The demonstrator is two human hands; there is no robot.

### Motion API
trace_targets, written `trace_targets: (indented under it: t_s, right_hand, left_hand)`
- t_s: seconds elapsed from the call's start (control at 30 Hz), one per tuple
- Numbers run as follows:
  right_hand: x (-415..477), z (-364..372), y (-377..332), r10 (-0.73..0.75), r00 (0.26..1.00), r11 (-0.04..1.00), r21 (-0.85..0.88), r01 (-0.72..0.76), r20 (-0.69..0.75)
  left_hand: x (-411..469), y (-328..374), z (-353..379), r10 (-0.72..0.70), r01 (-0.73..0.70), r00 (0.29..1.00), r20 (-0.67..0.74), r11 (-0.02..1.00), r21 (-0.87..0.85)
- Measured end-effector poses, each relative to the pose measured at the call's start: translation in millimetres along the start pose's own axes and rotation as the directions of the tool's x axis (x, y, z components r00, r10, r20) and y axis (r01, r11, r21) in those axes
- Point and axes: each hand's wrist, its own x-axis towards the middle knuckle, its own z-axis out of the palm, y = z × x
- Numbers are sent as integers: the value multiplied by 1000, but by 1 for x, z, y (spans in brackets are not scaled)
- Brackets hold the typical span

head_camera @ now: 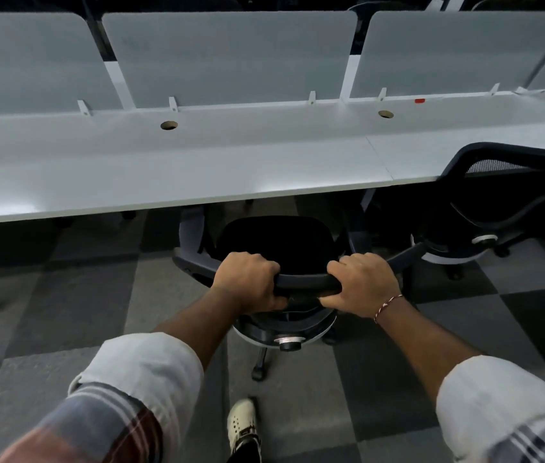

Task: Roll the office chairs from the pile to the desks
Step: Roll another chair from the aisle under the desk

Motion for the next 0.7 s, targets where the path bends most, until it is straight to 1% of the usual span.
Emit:
trace_targets:
  t_s: [0.1, 0.13, 0.27, 0.37, 0.47, 0.57, 0.63, 0.7]
  right_hand:
    - [32, 16, 32, -5, 1000, 1000, -8, 5, -18]
    - [45, 20, 43, 7, 1000, 1000, -2, -7, -2]
    - [85, 37, 76, 11, 1000, 1000, -13, -11, -10]
    - [113, 48, 100, -14, 1000, 1000, 18, 14, 2]
    - [135, 58, 119, -30, 1000, 999, 12, 30, 7]
    - [157, 66, 142, -78, 997, 996, 32, 78, -9]
    - [167, 70, 163, -125, 992, 991, 51, 125, -12]
    - [175, 70, 183, -134, 991, 989, 64, 134, -9]
  left_hand:
    - [41, -10, 4, -4, 3, 999, -35, 1000, -24]
    - [56, -15, 4, -1, 0, 1000, -29, 999, -34]
    - [106, -31, 2, 1, -2, 1000, -20, 999, -43]
    - [140, -43, 4, -14, 14, 1000, -14, 999, -47]
    - [166, -50, 5, -47, 46, 999, -11, 998, -53]
    - [192, -53, 7, -79, 78, 997, -16, 996, -43]
    - [207, -46, 7, -118, 117, 993, -12, 992, -54]
    - [223, -39, 4, -133, 132, 991, -11, 990, -51]
